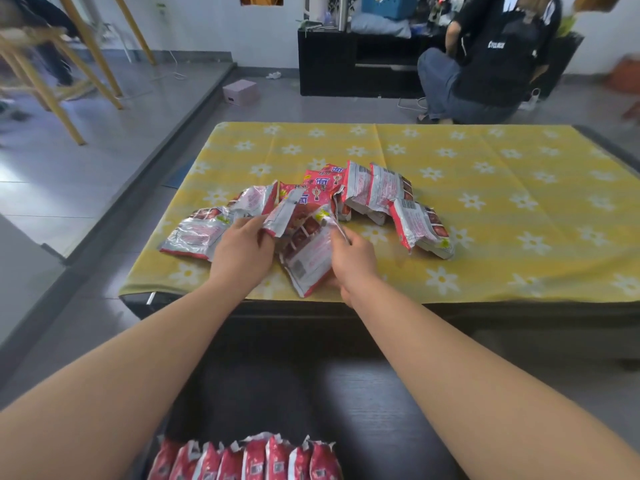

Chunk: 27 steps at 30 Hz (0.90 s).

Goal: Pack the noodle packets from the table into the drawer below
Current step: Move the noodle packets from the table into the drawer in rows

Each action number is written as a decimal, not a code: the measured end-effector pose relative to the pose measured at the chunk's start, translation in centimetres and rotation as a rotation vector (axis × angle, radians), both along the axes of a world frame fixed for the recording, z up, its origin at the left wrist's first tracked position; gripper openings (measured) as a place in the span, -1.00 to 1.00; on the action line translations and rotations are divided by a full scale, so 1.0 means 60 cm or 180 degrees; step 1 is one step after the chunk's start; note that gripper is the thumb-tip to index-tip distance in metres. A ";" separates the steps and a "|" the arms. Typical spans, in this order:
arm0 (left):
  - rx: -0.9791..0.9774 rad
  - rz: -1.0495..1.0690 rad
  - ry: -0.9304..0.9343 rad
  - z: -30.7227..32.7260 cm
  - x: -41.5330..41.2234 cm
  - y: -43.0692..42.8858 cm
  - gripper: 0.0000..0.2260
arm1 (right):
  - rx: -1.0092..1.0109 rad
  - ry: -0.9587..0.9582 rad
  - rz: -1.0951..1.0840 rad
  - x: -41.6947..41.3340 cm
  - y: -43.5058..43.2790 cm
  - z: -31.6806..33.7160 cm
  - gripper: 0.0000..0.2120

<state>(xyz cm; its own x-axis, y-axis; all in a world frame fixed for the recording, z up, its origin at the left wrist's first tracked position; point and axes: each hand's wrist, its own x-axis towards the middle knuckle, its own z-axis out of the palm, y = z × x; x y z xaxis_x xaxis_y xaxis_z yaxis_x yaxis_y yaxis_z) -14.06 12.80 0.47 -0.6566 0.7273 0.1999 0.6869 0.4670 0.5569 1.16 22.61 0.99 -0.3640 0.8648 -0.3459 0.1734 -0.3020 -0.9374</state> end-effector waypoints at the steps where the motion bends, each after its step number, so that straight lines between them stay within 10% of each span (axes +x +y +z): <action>1: 0.0195 0.0012 -0.0150 0.004 0.004 -0.003 -0.67 | -0.0011 0.0064 -0.0033 0.007 -0.001 0.003 -0.62; 19: 0.1795 0.0051 -0.4551 0.044 0.165 -0.135 -0.46 | 0.1017 0.0310 0.1442 0.152 -0.153 0.075 -0.44; 27: 0.1240 -0.0375 -0.4527 0.056 0.204 -0.193 -0.55 | 0.2114 -0.0423 0.1593 0.206 -0.181 0.066 -0.40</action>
<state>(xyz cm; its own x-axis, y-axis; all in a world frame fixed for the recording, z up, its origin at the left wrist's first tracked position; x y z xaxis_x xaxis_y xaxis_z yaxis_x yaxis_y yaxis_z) -1.83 1.25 3.83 -0.4064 0.8418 -0.3553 -0.5081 0.1149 0.8536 13.49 11.75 4.95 -0.7509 0.6511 0.1106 0.2615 0.4469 -0.8555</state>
